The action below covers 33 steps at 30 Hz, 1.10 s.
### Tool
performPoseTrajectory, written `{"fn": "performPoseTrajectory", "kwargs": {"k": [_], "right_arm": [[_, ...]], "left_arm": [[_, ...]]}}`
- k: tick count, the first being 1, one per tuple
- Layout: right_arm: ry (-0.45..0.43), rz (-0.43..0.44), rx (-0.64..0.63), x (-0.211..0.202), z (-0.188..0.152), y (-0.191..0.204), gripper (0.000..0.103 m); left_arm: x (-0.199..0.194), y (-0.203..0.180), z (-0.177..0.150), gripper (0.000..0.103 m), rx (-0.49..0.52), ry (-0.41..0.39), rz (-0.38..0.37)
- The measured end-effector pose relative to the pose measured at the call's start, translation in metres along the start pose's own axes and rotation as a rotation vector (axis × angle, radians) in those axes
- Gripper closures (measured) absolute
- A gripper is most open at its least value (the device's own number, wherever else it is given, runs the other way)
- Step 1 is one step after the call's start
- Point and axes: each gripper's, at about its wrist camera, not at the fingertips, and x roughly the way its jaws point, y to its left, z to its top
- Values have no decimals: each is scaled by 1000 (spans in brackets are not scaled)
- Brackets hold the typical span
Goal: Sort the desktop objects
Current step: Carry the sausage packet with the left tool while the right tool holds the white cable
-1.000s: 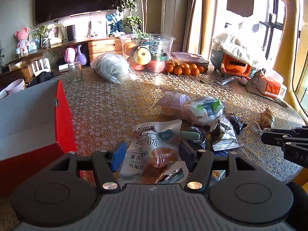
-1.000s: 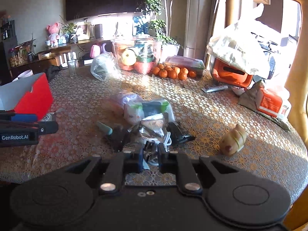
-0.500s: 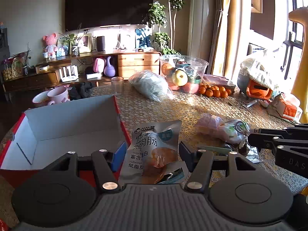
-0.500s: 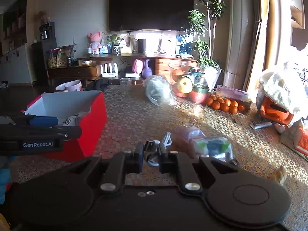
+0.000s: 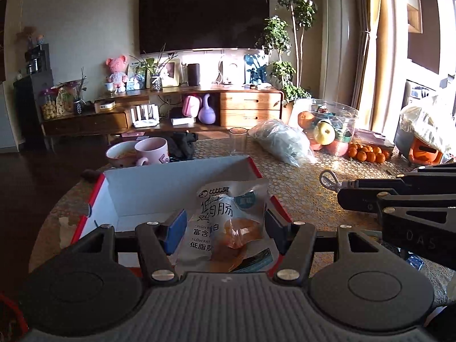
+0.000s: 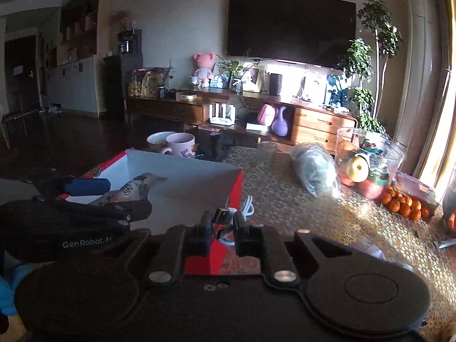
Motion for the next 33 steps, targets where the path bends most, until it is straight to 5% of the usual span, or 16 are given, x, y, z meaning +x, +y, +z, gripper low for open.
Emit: {"fn": "performPoseTrajectory", "kwargs": {"k": [16, 33], "right_arm": [[39, 93, -122, 56, 29, 36, 89], [173, 110, -156, 118, 27, 38, 89]], "left_arm": [[41, 44, 10, 43, 65, 47, 101], [108, 65, 20, 43, 141, 169, 103]]}}
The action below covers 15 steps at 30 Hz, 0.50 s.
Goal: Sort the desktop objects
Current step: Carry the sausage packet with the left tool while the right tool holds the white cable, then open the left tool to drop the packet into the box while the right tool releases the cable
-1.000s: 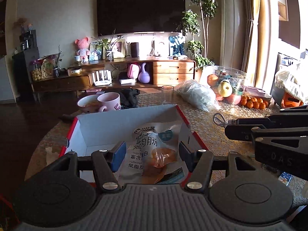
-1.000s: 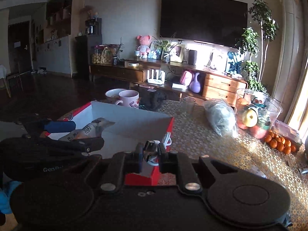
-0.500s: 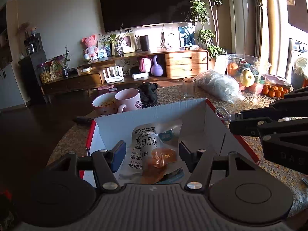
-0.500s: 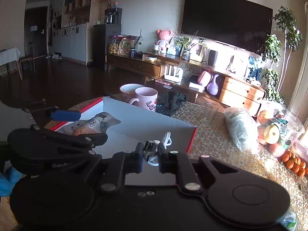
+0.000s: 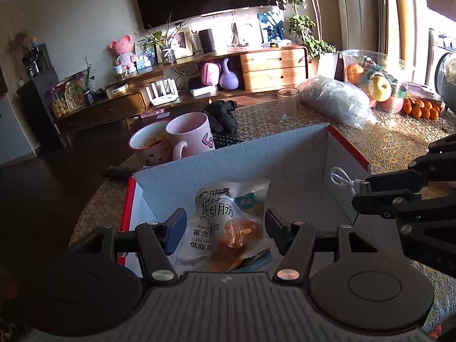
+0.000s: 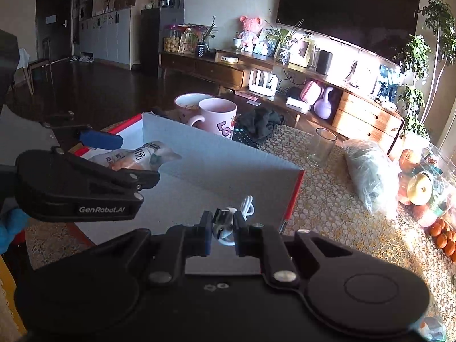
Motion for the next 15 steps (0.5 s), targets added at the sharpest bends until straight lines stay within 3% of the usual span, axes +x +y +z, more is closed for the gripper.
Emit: {"fn": "performPoseTrajectory", "kwargs": {"k": [15], "right_arm": [[105, 38, 15, 35, -7, -6, 88]], "left_arm": [[45, 6, 3, 43, 83, 126, 23]]}}
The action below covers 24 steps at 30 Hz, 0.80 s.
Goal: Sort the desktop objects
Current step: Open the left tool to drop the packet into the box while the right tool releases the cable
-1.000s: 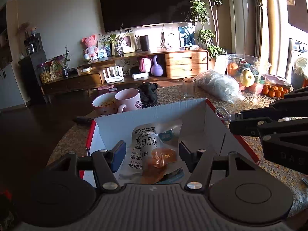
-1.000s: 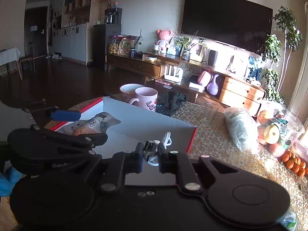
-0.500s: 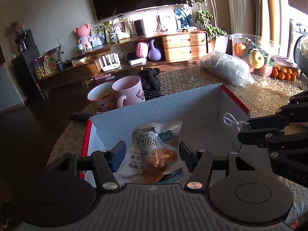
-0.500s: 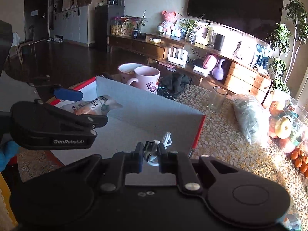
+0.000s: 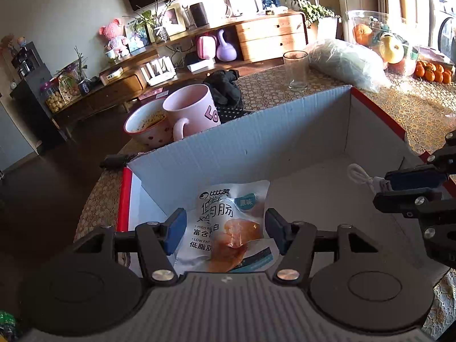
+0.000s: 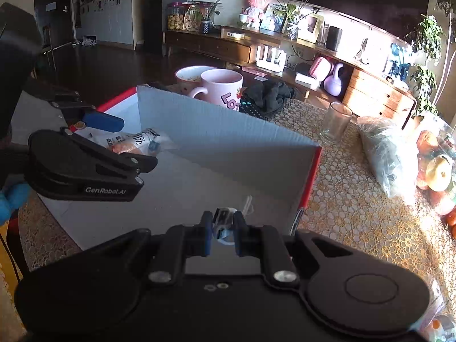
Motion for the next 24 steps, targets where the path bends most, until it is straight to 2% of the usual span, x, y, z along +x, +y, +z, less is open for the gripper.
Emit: {"fn": "performPoseTrajectory", "kwargs": {"k": [6, 12, 17, 24], "right_arm": [[36, -1, -9, 9, -6, 4, 88], [37, -6, -11, 9, -5, 4, 88], [39, -15, -17, 10, -6, 4, 85], [19, -18, -19, 5, -10, 3, 70]], "left_arm": [[12, -1, -1, 43, 17, 57, -17], [22, 0, -2, 43, 15, 125, -34], [28, -4, -3, 42, 31, 169, -36], [27, -8, -4, 42, 60, 179, -34]]}}
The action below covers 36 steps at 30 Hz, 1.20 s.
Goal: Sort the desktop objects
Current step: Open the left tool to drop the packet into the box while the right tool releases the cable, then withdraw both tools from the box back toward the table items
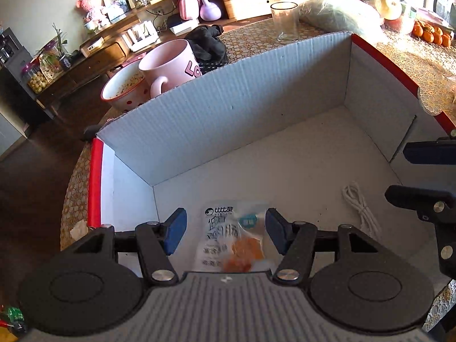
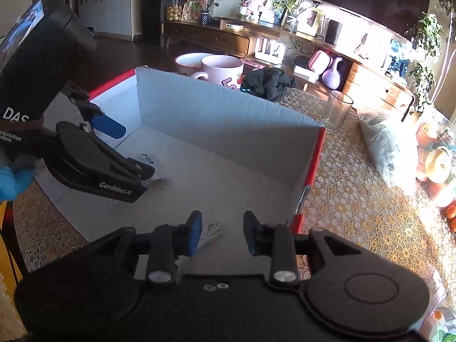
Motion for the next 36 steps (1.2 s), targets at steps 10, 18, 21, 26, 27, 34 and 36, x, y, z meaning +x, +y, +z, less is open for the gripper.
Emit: {"fn": "performPoseTrajectory", "kwargs": {"k": [10, 18, 21, 26, 27, 34, 36], "right_arm": [[-26, 17, 32, -16, -3, -4, 55], [-54, 16, 59, -41, -9, -8, 54], [-66, 24, 61, -53, -15, -9, 54], [-94, 22, 71, -73, -21, -10, 53], [-100, 21, 74, -77, -22, -10, 53], [-125, 18, 89, -97, -32, -12, 53], [-130, 18, 93, -102, -35, -12, 53]], "left_arm": [[-13, 3, -1, 42, -27, -40, 8], [-43, -1, -5, 42, -49, -96, 19], [-57, -6, -9, 42, -47, -119, 20], [-84, -20, -15, 42, -44, -176, 49], [-89, -22, -17, 42, -45, -183, 45], [-116, -35, -26, 42, -45, -218, 42], [-122, -38, -28, 42, -49, -226, 43]]}}
